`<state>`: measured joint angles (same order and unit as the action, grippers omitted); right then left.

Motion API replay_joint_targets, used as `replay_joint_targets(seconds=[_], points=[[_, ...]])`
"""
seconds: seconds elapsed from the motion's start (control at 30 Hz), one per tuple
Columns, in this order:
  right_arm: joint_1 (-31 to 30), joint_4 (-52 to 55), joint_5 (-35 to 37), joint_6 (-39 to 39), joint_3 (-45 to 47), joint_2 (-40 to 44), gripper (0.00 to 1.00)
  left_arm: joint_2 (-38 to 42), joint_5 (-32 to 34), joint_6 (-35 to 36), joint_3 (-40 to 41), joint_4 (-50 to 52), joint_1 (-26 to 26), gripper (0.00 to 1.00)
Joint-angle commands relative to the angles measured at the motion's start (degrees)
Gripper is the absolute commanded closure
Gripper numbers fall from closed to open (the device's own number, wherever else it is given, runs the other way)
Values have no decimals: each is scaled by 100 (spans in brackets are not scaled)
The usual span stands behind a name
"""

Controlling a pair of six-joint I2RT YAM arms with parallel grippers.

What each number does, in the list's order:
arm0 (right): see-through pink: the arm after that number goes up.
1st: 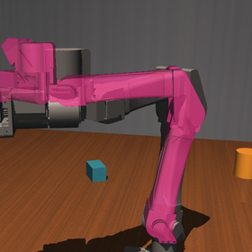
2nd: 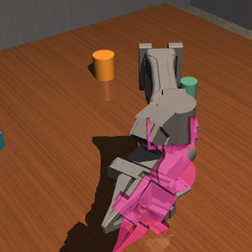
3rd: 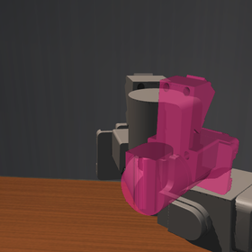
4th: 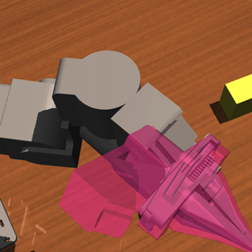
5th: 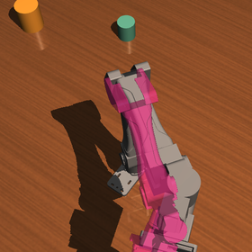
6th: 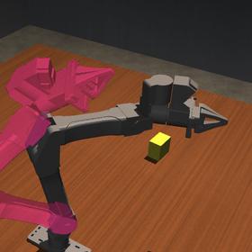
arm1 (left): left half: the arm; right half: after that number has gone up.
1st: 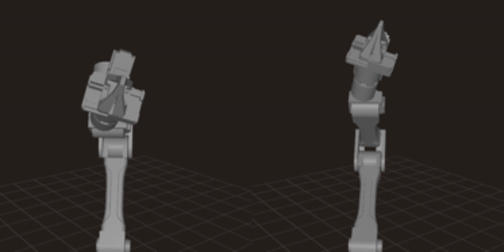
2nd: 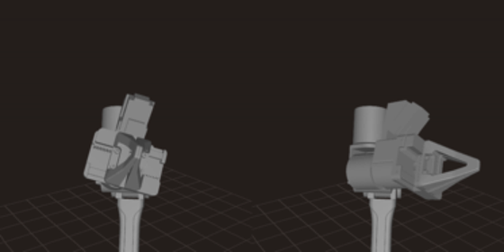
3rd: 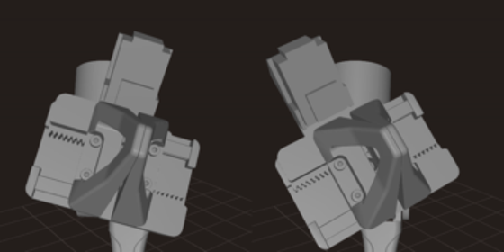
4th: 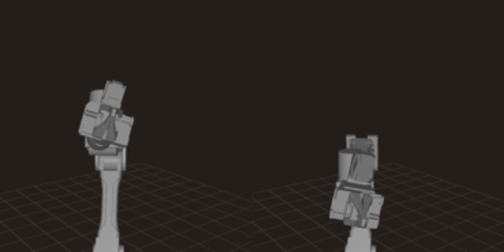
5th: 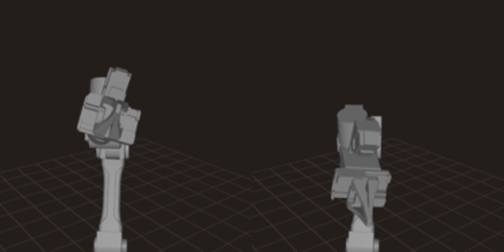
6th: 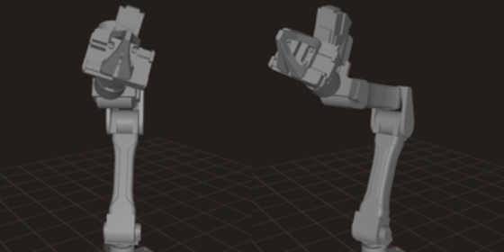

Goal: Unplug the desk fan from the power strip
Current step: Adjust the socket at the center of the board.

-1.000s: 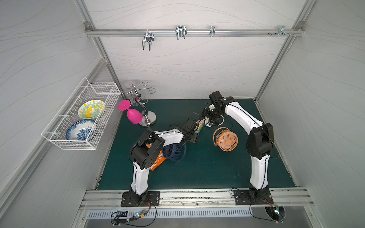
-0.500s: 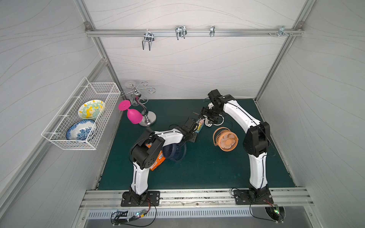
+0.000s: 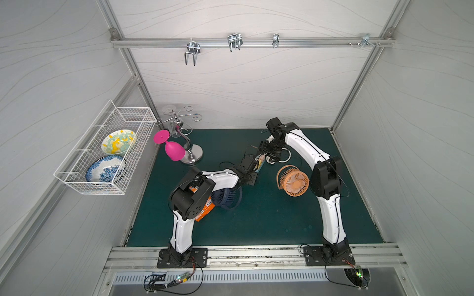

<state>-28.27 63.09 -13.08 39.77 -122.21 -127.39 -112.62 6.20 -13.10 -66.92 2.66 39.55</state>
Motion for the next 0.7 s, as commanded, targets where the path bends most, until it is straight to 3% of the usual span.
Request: replay_joint_targets(seconds=[0.0, 0.13, 0.37, 0.5, 0.67], points=[[-36, 397, 303, -177, -353, -229, 21, 99, 133, -87, 47, -276, 68, 37], [-24, 470, 396, -188, -531, -379, 21, 127, 214, -31, 69, -327, 124, 28], [-16, 756, 558, -237, -1060, -676, 23, 84, 248, -34, 114, -404, 148, 37], [9, 585, 604, -229, -817, -405, 23, 111, 235, -17, 140, -416, 149, 37], [105, 484, 578, -234, -699, -112, 25, 121, 112, -71, 137, -450, 157, 43]])
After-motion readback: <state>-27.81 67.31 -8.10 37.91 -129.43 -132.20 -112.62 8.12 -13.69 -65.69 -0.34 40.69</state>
